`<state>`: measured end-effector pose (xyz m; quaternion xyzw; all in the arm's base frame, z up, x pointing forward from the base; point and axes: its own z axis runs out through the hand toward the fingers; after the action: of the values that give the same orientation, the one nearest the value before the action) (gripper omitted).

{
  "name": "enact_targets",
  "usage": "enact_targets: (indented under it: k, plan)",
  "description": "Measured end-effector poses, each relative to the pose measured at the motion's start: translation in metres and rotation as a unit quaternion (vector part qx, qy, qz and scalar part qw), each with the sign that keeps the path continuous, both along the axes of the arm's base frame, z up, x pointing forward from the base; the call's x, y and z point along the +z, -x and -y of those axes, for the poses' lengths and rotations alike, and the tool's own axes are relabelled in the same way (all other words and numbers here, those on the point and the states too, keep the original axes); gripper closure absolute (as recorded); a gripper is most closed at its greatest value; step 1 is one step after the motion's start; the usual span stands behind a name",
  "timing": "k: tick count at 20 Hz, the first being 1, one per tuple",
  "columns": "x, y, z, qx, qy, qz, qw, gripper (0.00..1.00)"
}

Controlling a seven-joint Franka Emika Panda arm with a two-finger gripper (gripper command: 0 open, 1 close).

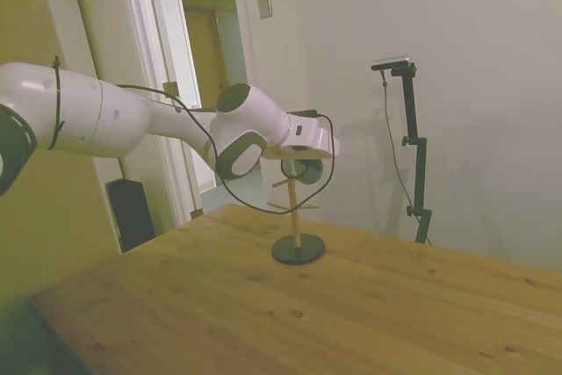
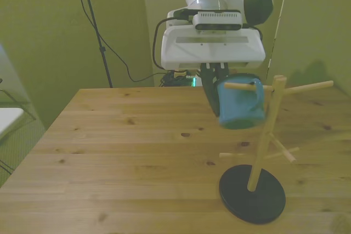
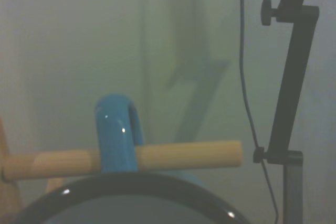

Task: Unload the mug

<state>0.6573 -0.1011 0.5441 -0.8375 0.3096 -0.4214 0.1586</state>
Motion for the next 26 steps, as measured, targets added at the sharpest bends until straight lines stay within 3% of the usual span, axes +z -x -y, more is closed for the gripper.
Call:
enact_targets:
  k: [13, 21, 26]
  plan:
    - [0.002, 0.030, 0.053, -0.022, -0.033, 0.002, 0.9992, 1.00]
    - [-0.029, 0.122, 0.036, 0.006, -0.040, -0.032, 0.9987, 1.00]
    - [-0.066, 0.182, 0.014, 0.046, -0.030, -0.103, 0.9931, 1.00]
